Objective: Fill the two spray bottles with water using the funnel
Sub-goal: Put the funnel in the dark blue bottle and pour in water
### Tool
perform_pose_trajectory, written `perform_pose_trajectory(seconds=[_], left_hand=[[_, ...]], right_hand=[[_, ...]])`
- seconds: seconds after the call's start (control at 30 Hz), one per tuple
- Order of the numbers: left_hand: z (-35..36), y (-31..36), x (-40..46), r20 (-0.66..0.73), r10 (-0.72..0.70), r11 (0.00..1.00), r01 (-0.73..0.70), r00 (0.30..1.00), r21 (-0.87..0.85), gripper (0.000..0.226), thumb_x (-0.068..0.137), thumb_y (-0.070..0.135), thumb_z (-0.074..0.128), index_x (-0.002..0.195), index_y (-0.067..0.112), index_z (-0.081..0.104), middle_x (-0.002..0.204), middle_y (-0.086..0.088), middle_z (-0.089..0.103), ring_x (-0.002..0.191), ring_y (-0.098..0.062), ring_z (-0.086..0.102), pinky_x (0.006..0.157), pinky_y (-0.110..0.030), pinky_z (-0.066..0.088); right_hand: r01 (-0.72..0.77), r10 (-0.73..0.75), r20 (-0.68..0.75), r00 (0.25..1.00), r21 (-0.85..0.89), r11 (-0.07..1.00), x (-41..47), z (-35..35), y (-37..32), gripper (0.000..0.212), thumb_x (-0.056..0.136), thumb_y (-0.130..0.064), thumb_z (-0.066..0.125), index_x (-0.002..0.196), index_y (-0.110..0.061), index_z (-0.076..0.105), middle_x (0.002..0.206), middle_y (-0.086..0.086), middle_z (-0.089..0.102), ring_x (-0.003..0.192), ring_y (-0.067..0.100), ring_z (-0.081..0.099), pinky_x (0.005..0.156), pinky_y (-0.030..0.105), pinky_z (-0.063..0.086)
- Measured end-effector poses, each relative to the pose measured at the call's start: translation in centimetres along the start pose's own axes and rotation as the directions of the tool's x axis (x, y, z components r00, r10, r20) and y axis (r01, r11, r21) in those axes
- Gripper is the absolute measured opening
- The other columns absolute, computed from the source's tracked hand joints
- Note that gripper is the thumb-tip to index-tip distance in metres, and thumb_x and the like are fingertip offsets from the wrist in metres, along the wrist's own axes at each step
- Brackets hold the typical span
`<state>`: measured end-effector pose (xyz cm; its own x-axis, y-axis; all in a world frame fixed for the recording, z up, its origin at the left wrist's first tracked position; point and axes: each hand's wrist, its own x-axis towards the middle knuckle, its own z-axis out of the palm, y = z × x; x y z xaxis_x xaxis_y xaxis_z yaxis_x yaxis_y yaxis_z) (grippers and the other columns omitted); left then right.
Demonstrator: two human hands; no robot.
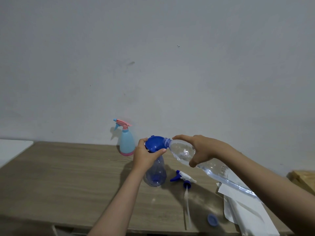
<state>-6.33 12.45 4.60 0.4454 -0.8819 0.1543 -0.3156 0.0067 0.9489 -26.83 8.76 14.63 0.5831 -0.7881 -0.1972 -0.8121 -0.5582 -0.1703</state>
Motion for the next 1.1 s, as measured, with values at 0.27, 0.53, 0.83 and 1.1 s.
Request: perform_pose_trajectory(seconds=[0.27, 0.53, 0.83, 1.1], left_hand=[[-0.2, 0.1, -0.1, 0.006, 0.006, 1.000, -0.006, 1.000, 0.016, 0.081, 0.063, 0.039, 0.087, 0.129, 0.022, 0.042, 0.114, 0.003, 0.054, 0.101, -0.018, 0.059, 0.081, -0.030, 0.056], [-0.1, 0.3, -0.1, -0.003, 0.015, 1.000, -0.015, 1.000, 0.015, 0.081, 0.062, 0.038, 0.087, 0.128, 0.021, 0.044, 0.111, 0.005, 0.055, 0.100, -0.017, 0.059, 0.080, -0.028, 0.055], [-0.2, 0.5, -0.1, 0.004, 0.006, 1.000, -0.006, 1.000, 0.025, 0.081, 0.062, 0.040, 0.087, 0.128, 0.021, 0.043, 0.112, 0.005, 0.054, 0.103, -0.015, 0.056, 0.078, -0.025, 0.054], [-0.2, 0.5, -0.1, 0.014, 0.003, 1.000, -0.004, 1.000, 0.020, 0.079, 0.063, 0.037, 0.087, 0.126, 0.020, 0.043, 0.115, 0.002, 0.059, 0.101, -0.015, 0.059, 0.072, -0.019, 0.052]], right_hand=[[-0.003, 0.005, 0.035, 0.999, -0.048, 0.999, 0.1, -0.7, -0.3, 0.102, 0.063, -0.026, 0.078, 0.138, -0.054, 0.015, 0.107, 0.002, 0.055, 0.087, 0.017, 0.058, 0.077, 0.037, 0.055], [-0.011, 0.016, 0.055, 0.998, -0.089, 0.996, 0.2, -1.1, -0.6, 0.102, 0.063, -0.026, 0.078, 0.138, -0.054, 0.015, 0.089, -0.007, 0.048, 0.084, 0.016, 0.056, 0.077, 0.038, 0.054], [0.003, 0.001, 0.052, 0.999, -0.087, 0.996, 0.4, -0.9, -0.3, 0.103, 0.064, -0.026, 0.078, 0.139, -0.054, 0.014, 0.102, -0.002, 0.050, 0.088, 0.018, 0.057, 0.080, 0.039, 0.054], [0.075, -0.069, -0.095, 0.993, 0.067, 0.995, 0.2, 0.9, 0.5, 0.104, 0.064, -0.028, 0.077, 0.134, -0.063, 0.009, 0.105, 0.002, 0.050, 0.091, 0.020, 0.058, 0.078, 0.039, 0.053]])
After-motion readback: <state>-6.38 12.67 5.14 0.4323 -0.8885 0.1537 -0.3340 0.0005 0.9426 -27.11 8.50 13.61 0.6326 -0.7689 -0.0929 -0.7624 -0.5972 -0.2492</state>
